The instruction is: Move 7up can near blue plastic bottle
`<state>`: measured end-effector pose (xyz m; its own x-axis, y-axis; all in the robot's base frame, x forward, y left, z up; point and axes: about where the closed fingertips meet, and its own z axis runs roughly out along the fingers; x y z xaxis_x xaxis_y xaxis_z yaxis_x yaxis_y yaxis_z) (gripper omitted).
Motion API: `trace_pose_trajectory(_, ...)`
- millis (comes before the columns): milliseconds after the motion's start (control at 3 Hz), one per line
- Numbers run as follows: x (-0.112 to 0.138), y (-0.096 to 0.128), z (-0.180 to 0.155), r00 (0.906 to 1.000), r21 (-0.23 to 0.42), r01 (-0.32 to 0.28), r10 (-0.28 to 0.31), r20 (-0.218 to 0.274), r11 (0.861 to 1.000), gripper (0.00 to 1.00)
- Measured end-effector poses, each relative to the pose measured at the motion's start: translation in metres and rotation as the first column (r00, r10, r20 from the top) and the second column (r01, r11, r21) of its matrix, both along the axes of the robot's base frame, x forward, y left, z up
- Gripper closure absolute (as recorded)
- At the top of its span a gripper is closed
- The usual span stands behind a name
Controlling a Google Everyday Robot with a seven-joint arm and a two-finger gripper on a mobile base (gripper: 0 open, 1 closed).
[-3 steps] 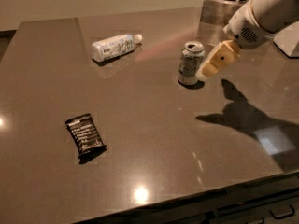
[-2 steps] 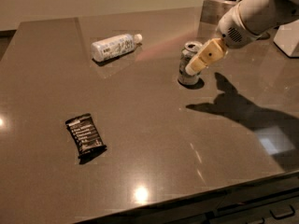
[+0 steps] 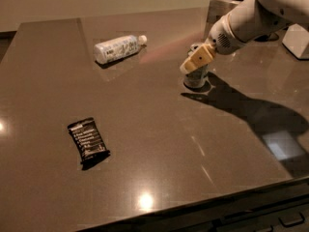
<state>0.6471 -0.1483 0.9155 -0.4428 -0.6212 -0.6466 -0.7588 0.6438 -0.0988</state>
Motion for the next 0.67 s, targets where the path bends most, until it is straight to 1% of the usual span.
trace_pose_trajectory(333, 0.004, 0.007, 0.002, 1.0000, 0.012, -0.005, 0.006, -0.005, 1.000, 0.46)
trace_pose_trajectory(667, 0.020, 0.031, 0.024, 0.9987, 0.031, -0.049, 0.049, 0.015, 0.998, 0.77)
